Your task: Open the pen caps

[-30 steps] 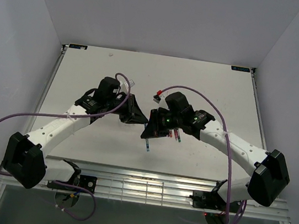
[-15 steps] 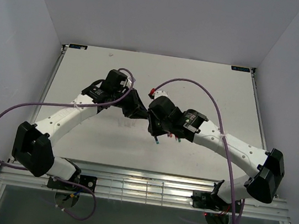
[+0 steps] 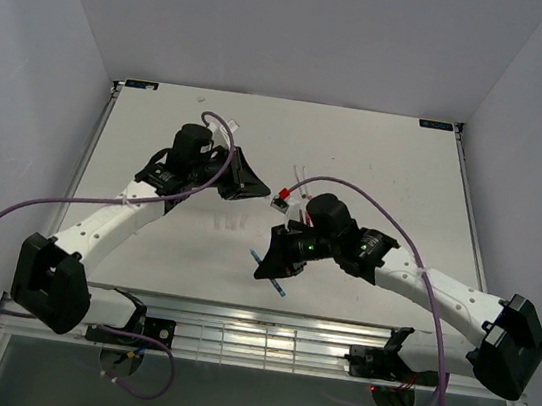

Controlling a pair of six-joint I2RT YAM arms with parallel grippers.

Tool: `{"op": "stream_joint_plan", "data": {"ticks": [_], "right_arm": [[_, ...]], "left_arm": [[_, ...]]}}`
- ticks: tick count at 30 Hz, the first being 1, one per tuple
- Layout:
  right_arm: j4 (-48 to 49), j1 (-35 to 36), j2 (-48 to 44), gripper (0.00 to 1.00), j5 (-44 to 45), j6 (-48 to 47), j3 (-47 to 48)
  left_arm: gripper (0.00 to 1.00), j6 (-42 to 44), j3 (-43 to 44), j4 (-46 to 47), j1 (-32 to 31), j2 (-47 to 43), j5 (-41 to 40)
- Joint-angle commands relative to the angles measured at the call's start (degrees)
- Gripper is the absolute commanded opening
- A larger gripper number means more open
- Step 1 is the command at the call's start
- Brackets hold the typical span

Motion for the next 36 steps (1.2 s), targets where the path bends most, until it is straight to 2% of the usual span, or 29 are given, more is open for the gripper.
{"op": "stream_joint_plan", "data": {"ticks": [1,3,6,7,8,10,15,19,27,36], "right_arm": [[24.7,-3.7,-2.2,0.08,-27.4,10.1,-4.4],[22.1,-5.2,-2.2,0.08,-26.6,9.4,-4.0],[13.0,-9.4,-3.3,0.08,-19.4,6.2,-3.8],[9.8,-12.1,-3.3,0.08,-13.5,4.5,-3.4],[6.7,-13.4,-3.3,0.08,-11.0,3.6,-3.1],[-1.4,-17.6,-2.9,0.08,-4.2,2.1,-2.4],[-12.6,-22.7,-0.1,0.08,2.8,-4.9,0.8],[-14.7,-26.8,1.3,0.08,7.3,-6.8,2.8],[-15.2,-36.7,8.2,0.08,6.8,-11.3,3.0],[-18.4,-39.8,18.6,0.08,10.9,-18.0,8.4]], "left_arm": [[0.0,4.0,-4.5,10.2,0.3,-7.7,-0.3],[0.0,4.0,-4.7,8.3,0.8,-9.0,-1.3],[0.0,7.9,0.2,-4.1,1.0,-6.5,-6.7],[0.0,10.6,3.1,-10.0,1.1,-5.7,-9.7],[0.0,11.9,4.1,-12.4,1.1,-5.1,-11.4],[0.0,13.9,5.1,-15.5,1.2,-4.7,-14.1],[0.0,20.6,3.2,-21.2,1.8,-4.8,-19.5],[0.0,24.9,0.7,-23.3,2.2,-4.5,-24.2],[0.0,31.4,-2.5,-23.2,3.8,0.9,-28.7],[0.0,35.3,-2.0,-21.0,4.5,8.0,-29.5]]}}
